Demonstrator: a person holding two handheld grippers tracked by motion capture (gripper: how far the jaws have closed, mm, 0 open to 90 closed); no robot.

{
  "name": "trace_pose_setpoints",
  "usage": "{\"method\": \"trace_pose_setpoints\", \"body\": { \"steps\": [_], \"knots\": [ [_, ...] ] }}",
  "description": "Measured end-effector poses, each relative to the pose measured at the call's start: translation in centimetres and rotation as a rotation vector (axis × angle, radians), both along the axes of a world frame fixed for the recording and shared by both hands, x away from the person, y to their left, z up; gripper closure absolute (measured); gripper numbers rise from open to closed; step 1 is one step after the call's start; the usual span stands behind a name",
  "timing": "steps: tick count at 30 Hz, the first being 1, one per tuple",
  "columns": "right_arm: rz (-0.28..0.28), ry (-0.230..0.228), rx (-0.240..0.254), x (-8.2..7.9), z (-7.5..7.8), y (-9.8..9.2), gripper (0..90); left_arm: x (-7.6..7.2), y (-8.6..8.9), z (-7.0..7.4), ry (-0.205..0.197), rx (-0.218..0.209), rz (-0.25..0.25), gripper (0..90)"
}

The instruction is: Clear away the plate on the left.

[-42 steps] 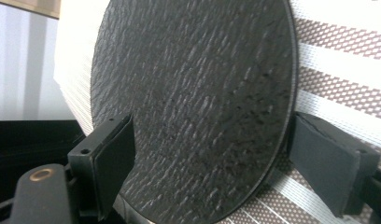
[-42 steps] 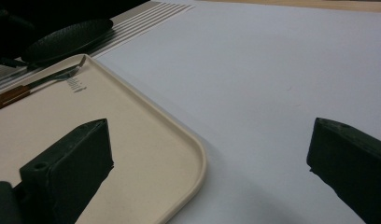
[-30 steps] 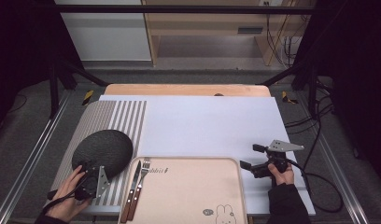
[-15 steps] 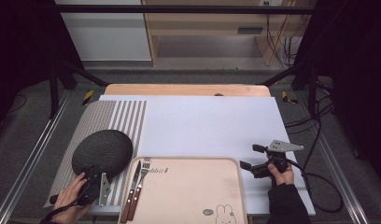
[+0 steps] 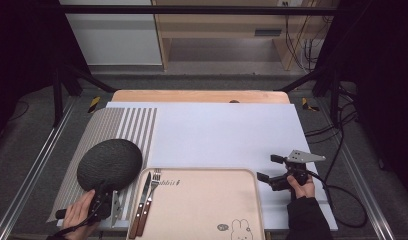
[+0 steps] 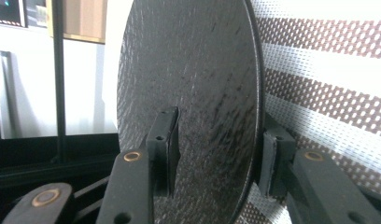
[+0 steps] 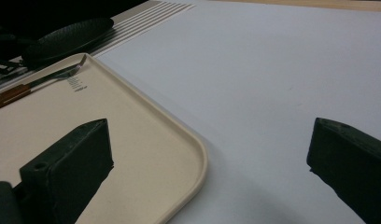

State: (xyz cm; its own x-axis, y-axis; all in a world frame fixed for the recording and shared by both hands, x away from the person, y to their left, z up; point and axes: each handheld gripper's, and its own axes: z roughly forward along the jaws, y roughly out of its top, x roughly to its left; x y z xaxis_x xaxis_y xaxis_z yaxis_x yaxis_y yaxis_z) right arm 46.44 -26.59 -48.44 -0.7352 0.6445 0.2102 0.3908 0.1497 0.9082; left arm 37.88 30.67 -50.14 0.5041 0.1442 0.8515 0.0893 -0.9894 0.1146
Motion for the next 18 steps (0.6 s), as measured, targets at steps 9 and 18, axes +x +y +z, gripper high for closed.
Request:
{"method": "trace_pose_setpoints", "body": {
  "steps": [9, 18],
  "knots": [
    [-0.001, 0.000, -0.004, 0.02, -0.02, 0.00, 0.4, 0.08, -0.04, -0.30, -0.021, 0.027, -0.019, 57.6],
    [0.000, -0.001, -0.003, 0.03, -0.03, 0.00, 0.3, 0.01, -0.02, -0.68, -0.020, 0.026, -0.025, 68.6]
  ]
}}
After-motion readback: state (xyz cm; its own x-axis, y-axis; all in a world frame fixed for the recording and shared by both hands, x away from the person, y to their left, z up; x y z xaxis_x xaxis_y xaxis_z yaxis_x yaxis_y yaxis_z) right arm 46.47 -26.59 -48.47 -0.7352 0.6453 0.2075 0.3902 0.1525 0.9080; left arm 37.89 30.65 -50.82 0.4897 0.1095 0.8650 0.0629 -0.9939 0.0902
